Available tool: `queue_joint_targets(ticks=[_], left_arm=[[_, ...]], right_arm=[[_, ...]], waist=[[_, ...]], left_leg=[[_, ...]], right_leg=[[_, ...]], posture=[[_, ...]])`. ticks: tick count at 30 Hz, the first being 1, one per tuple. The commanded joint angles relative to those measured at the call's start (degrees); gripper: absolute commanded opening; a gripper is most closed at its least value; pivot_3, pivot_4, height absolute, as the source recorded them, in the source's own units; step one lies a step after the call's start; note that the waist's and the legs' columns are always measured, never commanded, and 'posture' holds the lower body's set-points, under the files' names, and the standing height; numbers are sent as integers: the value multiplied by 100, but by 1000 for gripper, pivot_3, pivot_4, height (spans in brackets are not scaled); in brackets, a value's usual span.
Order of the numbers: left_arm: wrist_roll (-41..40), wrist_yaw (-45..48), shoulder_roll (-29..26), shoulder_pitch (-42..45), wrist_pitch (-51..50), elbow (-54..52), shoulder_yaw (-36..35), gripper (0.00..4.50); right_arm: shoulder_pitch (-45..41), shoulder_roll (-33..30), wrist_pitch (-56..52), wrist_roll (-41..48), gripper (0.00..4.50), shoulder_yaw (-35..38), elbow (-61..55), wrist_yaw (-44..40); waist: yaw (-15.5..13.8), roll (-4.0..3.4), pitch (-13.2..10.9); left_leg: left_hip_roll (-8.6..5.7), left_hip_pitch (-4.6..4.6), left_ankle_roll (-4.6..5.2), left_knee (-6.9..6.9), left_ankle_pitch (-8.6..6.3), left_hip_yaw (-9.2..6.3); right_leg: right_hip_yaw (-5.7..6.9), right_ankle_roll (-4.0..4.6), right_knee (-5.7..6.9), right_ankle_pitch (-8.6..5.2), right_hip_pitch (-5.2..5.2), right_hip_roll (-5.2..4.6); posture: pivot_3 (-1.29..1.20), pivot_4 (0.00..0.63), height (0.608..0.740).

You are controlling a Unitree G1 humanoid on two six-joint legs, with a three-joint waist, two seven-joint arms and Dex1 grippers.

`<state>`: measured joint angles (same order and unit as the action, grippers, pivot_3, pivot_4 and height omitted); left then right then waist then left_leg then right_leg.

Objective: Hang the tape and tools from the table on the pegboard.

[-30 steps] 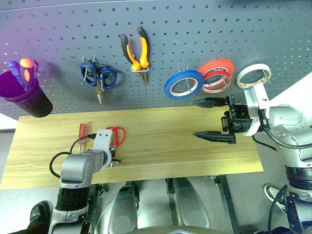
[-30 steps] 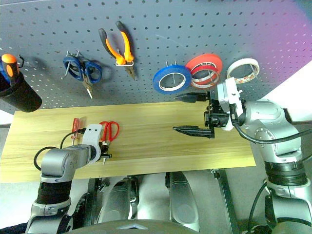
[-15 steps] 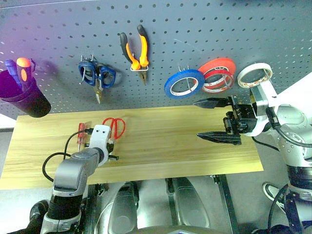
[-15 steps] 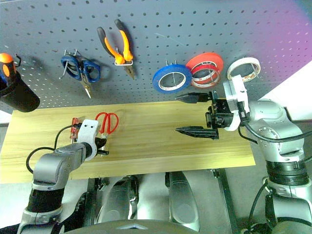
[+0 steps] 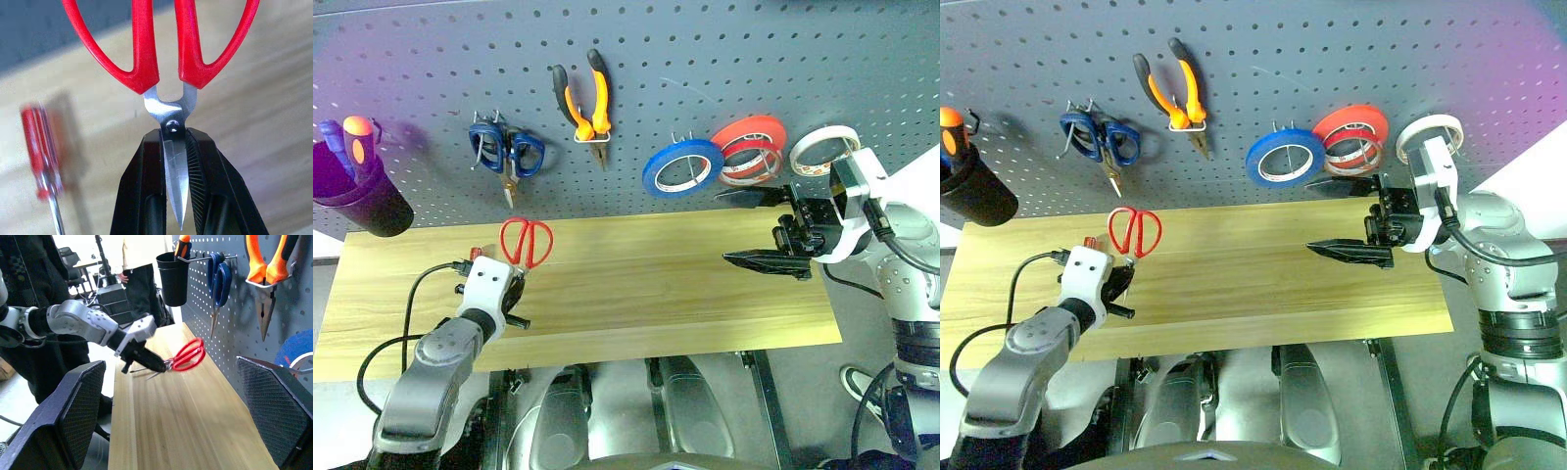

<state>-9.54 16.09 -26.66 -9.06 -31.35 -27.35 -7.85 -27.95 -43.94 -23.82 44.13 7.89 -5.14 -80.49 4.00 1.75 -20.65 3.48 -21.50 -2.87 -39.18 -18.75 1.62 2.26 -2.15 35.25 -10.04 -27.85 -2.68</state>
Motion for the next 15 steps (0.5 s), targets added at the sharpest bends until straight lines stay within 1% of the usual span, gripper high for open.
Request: queue_joint_targets(ticks=[1, 3, 5, 6, 8, 10, 12, 15], left_arm=[[11, 195, 100, -387, 1094, -26, -310, 265], [91, 229, 131, -548, 1490, 26, -363, 265], [213, 361, 109, -777, 2119, 91, -399, 265], [129, 470, 144, -914, 2398, 113, -475, 265], [248, 482, 206, -1106, 3235, 276, -596, 265], [471, 439, 185, -1150, 3749, 356, -643, 265], [519, 502, 156, -1148, 4159, 370, -687, 265], [534, 559, 139, -1201, 4383, 385, -706, 265]], right_arm=[[-5, -23, 92, 70, 4500, 210, -4, -97], [-12, -15, 117, 46, 4500, 208, 20, -101], [-31, -6, 186, -4, 4500, 191, 63, -117], [-52, -7, 178, 0, 4500, 186, 71, -119], [-106, 8, 243, -25, 4500, 205, 121, -119], [-74, -57, 145, 46, 4500, 228, 161, -220], [67, -108, 109, 83, 4500, 257, 149, -320], [208, -116, 104, 64, 4500, 292, 206, -371]], waist=[[1, 0, 0], [3, 0, 0], [3, 0, 0], [5, 0, 0], [15, 0, 1], [8, 0, 1], [-6, 0, 1], [-2, 2, 2]], left_leg=[[0, 1, 0, 0, 0, 1], [0, 1, 0, 0, 0, 3], [1, 1, 0, 0, 0, 3], [1, 1, 0, 0, 0, 3], [2, 1, 1, 0, -1, 6], [2, 0, 2, 0, -1, 11], [2, 1, 2, 0, -1, 11], [1, 1, 3, 0, -2, 11]], right_leg=[[0, 0, 0, 0, 0, 0], [-1, 0, 0, 0, 0, 0], [-1, 0, 0, 0, 0, 2], [-1, 0, 0, 0, 0, 2], [-2, 0, 0, 0, -2, 2], [-6, -1, 0, 0, -4, 2], [-5, -1, 1, 1, -4, 2], [-5, -1, -1, 1, -1, 0]], posture=[[-165, 314, 733], [-165, 313, 733], [-166, 307, 733], [-165, 309, 733], [-166, 308, 733], [-162, 308, 733], [-159, 310, 733], [-156, 311, 733]])
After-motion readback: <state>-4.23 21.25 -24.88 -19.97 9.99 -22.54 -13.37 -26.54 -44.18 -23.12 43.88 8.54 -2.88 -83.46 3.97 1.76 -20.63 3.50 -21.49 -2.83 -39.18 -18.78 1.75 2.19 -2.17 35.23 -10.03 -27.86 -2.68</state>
